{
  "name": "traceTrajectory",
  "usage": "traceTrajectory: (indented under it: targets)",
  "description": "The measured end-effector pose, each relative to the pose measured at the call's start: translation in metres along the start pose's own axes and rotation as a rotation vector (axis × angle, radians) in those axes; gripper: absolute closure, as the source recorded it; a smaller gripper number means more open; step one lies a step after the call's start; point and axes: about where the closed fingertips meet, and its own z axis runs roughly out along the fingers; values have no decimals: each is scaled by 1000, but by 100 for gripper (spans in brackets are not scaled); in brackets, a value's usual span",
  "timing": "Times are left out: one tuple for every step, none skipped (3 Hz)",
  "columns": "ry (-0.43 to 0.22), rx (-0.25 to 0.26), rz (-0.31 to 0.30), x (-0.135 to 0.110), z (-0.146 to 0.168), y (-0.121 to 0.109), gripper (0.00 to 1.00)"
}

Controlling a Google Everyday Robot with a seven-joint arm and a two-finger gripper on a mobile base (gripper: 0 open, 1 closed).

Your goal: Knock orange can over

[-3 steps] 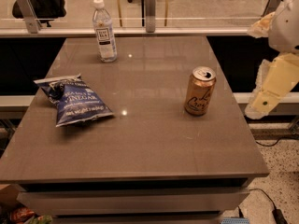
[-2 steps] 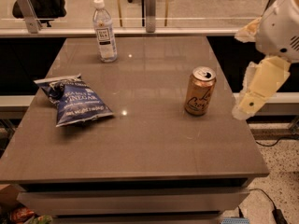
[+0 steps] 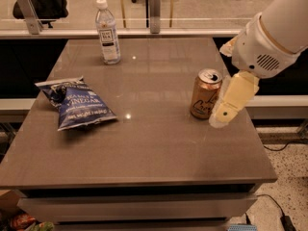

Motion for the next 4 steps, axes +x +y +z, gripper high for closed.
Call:
traceTrajectory:
  targets:
    - [-5, -10, 38, -1, 29, -3, 0]
    - [0, -19, 83, 4, 56, -8, 0]
    - [0, -18, 134, 14, 75, -17, 0]
    - [-2, -14, 163, 19, 80, -24, 0]
